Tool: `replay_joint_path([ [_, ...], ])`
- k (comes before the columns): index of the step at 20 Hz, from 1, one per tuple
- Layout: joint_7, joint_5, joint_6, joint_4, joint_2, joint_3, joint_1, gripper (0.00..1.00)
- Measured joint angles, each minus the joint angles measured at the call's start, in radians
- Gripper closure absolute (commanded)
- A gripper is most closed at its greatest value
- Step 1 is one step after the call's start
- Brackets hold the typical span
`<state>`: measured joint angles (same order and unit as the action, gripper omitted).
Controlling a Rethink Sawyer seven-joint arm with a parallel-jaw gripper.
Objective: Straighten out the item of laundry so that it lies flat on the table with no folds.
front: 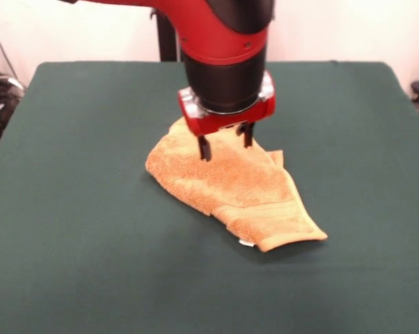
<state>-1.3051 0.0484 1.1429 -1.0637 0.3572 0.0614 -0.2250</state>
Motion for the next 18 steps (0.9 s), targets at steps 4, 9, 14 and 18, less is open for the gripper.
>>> replay_joint_path([
  [4, -0.014, -0.029, 0.0, -0.01, 0.005, -0.006, 0.026, 0.0],
  [9, -0.042, -0.049, 0.0, -0.016, 0.013, -0.012, 0.061, 0.0],
  [14, -0.086, -0.067, -0.011, -0.038, 0.028, -0.019, 0.088, 0.0],
  [18, -0.093, -0.068, -0.055, -0.078, 0.044, -0.02, 0.086, 0.0],
])
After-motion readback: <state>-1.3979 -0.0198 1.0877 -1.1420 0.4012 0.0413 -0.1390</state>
